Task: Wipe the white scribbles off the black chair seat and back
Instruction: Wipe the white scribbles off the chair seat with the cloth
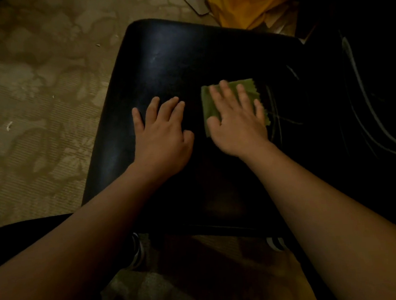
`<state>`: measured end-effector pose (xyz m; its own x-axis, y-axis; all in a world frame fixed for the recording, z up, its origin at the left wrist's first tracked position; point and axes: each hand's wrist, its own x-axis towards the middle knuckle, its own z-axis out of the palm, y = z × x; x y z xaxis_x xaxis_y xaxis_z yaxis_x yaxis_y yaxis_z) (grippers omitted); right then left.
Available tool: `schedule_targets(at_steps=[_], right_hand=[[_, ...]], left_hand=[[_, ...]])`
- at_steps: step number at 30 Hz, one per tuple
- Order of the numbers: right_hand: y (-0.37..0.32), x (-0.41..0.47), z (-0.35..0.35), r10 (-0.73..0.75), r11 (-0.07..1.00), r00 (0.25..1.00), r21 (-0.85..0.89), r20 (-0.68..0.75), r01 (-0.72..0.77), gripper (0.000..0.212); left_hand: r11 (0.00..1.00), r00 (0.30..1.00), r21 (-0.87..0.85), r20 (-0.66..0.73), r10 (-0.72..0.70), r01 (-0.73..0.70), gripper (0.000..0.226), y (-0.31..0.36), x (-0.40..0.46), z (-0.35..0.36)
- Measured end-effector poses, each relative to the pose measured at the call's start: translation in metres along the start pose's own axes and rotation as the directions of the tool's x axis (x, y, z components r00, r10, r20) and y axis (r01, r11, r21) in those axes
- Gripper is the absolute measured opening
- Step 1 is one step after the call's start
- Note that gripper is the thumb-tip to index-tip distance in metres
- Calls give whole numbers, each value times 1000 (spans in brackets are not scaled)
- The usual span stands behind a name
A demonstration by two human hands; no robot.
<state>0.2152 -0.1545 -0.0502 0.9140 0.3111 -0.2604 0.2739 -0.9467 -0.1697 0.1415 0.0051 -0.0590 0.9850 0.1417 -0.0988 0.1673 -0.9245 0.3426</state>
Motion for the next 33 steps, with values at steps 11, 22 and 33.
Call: schedule_targets(at_steps=[11,22,33], right_hand=[[-15,-7,5,-153,988,988,-7,12,153,69],[61,-7,-5,288,956,955,74,-73,-283,68],[58,-18,3,-13,998,995,58,-98,19,67]], left_hand=[[1000,1000,5,-2,0,0,66,13,9,2],[999,999,-4,17,32,-31,66,30,21,7],[988,987,23,46,153,-154,64,60,49,15]])
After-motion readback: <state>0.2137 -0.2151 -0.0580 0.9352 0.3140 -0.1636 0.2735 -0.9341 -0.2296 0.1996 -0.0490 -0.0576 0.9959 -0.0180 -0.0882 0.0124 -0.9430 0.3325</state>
